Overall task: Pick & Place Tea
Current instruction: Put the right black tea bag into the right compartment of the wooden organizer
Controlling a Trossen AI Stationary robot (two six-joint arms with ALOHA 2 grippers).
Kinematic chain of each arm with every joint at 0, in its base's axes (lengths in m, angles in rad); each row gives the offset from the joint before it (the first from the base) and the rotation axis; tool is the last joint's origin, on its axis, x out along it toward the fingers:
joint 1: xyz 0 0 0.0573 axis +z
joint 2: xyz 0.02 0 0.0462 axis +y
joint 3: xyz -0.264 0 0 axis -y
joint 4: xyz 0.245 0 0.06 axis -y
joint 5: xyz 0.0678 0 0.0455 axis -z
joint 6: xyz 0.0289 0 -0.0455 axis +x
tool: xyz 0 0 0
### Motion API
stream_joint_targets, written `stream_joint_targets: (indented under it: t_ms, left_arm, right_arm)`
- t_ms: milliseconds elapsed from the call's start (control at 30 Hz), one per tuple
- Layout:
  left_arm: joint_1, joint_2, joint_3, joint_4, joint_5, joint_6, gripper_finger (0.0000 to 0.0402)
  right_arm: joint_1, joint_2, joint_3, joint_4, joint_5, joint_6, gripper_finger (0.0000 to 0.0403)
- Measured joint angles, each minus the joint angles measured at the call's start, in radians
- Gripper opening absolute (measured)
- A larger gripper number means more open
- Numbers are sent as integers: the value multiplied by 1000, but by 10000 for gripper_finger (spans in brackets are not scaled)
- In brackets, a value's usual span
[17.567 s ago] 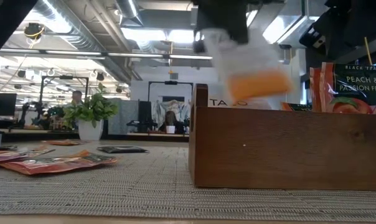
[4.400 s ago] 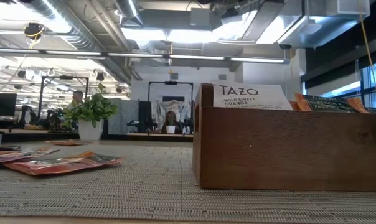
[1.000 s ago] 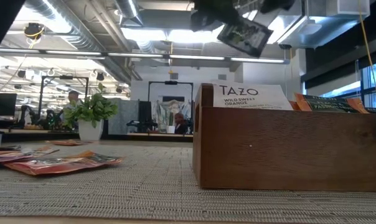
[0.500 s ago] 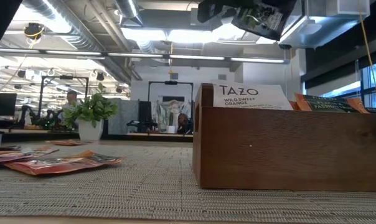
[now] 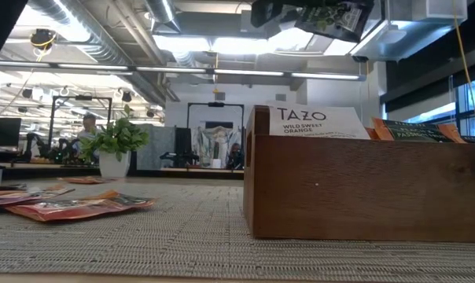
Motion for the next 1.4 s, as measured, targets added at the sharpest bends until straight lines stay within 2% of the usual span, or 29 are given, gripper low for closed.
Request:
stream_joint_targets:
  t_ms: [167,300,467,567,667,733,867,967,1100,1233,1400]
  left_arm:
    - [3,-12,0,-2,7,9,9]
    - [17,-41,1,-8,75,-7,17]
    - [31,-89,1,-83,28,-1,36]
    - [38,-137,1,-87,-15,22,46]
    - [37,-176,-2,-39,-40,58,56]
    - [25,-198,-40,56,-47,82,62]
    - [5,-215,-154,320,-44,88,71]
    - [-2,-216,-253,552,-46,96,75]
    - [-12,-200,-385,961,-39,59,78]
    - [-20,-197,-467,1090,-36,27,80]
    - [-24,-197,-489,1137,-62,-112,80]
  right_arm:
    - [-4,0,0,-7,1,27,6]
    - [-3,0,0,-8,-1,29,5]
    - [-2,-22,0,-55,10,33,4]
    - [27,-88,1,-74,67,36,4]
    - [82,-187,-13,-90,203,75,4]
    - [125,-271,-57,-49,300,106,3]
    - [214,-438,-217,168,430,138,3]
    - [272,-538,-346,402,480,77,3]
    - [313,-611,-484,698,512,-49,2]
    - [328,-650,-537,756,517,-93,2]
    - [333,-669,-537,799,528,-156,2]
